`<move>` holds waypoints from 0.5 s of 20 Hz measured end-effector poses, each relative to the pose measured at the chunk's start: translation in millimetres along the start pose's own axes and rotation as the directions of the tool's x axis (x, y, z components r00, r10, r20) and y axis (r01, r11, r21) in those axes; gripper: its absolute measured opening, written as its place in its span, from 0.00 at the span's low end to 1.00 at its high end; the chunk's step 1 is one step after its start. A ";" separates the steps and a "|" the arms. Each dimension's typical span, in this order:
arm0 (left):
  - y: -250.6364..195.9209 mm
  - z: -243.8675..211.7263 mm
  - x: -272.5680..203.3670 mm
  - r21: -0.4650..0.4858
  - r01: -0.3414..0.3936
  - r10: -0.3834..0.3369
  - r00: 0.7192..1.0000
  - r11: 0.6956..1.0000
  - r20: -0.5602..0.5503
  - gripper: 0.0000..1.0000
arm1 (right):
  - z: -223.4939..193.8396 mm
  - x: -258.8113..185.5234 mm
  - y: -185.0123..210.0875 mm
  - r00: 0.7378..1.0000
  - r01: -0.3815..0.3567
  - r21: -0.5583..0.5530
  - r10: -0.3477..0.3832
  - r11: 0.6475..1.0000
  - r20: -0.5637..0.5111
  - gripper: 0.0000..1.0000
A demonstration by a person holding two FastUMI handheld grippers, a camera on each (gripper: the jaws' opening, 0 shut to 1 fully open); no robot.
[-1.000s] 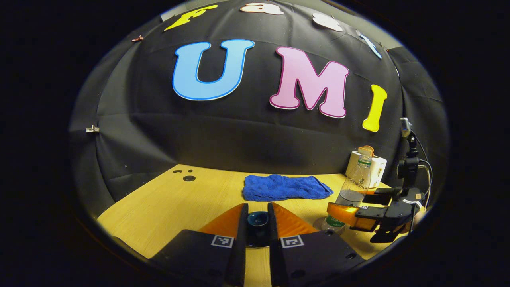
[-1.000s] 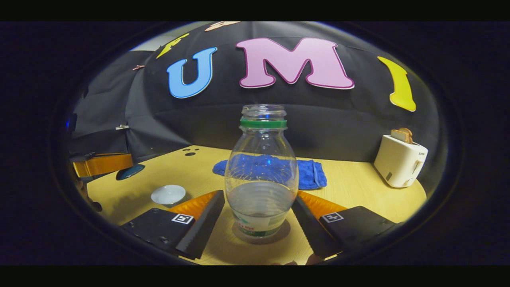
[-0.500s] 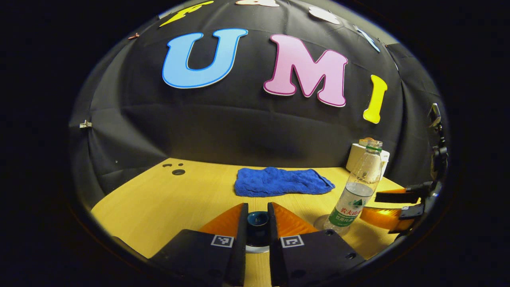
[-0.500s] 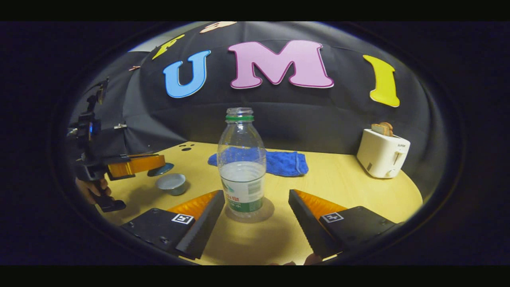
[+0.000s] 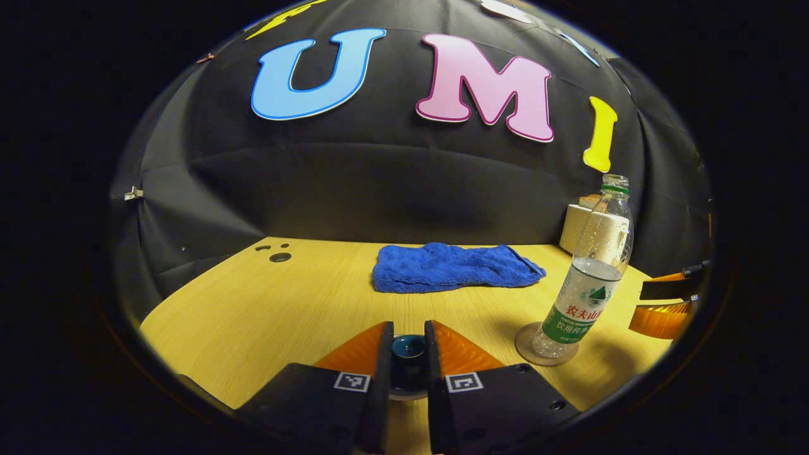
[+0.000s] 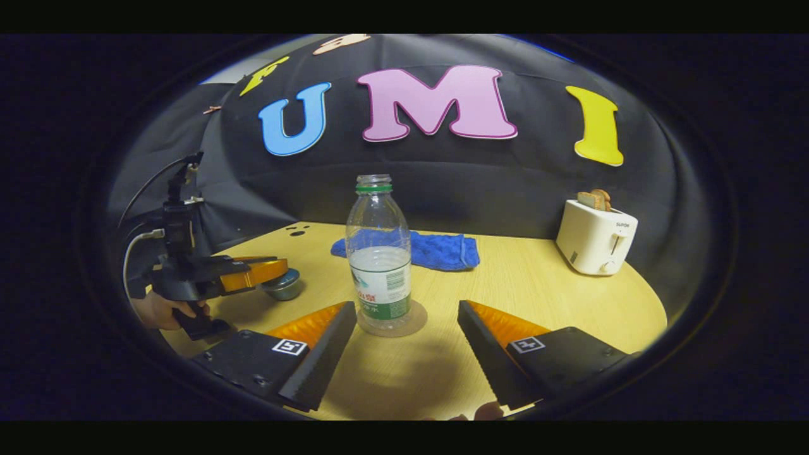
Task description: Open the teacup lid with one hand, grasp the water bottle and pour water into the teacup with the other hand; after pouring, place the water bottle on the coaster and then close the teacup lid.
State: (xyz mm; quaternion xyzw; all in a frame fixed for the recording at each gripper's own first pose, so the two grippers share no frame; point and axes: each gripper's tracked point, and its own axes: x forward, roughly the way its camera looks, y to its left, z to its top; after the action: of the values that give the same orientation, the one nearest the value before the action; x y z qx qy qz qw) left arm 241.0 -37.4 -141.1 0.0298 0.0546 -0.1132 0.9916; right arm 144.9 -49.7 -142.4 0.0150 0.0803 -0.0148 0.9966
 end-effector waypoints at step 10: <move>-0.5 5.7 -11.9 -0.013 0.003 -0.003 1.000 1.000 0.015 0.64 | 6.8 -9.3 0.8 1.000 -0.002 0.018 0.002 1.000 -0.005 1.00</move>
State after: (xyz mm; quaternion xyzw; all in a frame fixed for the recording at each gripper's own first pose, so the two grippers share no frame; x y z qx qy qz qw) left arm 230.0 -35.7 -134.2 0.0225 0.0477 -0.1145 0.9920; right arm 136.8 -48.9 -134.2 0.0240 0.0827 -0.0143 0.9962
